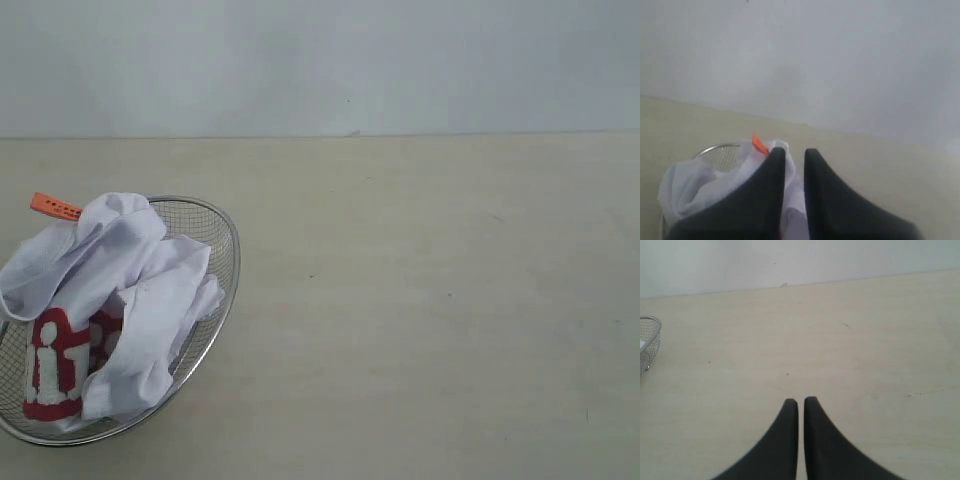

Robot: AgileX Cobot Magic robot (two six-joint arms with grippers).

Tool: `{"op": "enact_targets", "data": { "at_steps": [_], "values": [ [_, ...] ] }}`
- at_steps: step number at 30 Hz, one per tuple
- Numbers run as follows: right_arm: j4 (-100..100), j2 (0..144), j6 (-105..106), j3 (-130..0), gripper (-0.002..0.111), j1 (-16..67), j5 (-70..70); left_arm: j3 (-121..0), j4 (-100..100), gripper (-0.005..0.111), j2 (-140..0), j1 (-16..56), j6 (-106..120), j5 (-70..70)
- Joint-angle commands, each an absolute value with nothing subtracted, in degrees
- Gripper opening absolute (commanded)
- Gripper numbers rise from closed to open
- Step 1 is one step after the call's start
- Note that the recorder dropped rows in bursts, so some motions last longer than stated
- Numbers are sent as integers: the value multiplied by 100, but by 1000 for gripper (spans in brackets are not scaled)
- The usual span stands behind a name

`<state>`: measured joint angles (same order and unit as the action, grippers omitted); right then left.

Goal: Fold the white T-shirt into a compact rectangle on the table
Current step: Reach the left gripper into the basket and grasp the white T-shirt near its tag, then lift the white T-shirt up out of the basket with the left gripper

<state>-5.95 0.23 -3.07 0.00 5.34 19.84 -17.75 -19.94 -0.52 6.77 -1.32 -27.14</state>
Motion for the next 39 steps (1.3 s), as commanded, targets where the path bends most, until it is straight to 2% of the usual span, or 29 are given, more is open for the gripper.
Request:
{"op": "enact_targets", "data": {
  "at_steps": [1,7,14,16,18,20,22,39],
  "values": [
    [-562,0,-285,0,0,518,1926,-2417,-2034,14,-787,692,44,-3356],
    [-562,0,-285,0,0,518,1926,-3950,-1165,14,-2996,692,44,-4692],
    [-562,0,-285,0,0,518,1926,-4852,-1178,16,-5272,692,588,-5027],
    [-562,0,-285,0,0,518,1926,-4878,-1136,23,-5659,692,602,-5014],
    [-562,0,-285,0,0,518,1926,-4866,-1037,37,-5968,692,602,-4954],
    [-562,0,-285,0,0,518,1926,-4866,-1022,56,-6252,692,639,-4860],
    [-562,0,-285,0,0,518,1926,-4866,-1063,67,-6492,692,828,-4785],
    [-562,0,-285,0,0,518,1926,-4855,-1203,64,-7663,692,1318,-4298]
  ]
}}
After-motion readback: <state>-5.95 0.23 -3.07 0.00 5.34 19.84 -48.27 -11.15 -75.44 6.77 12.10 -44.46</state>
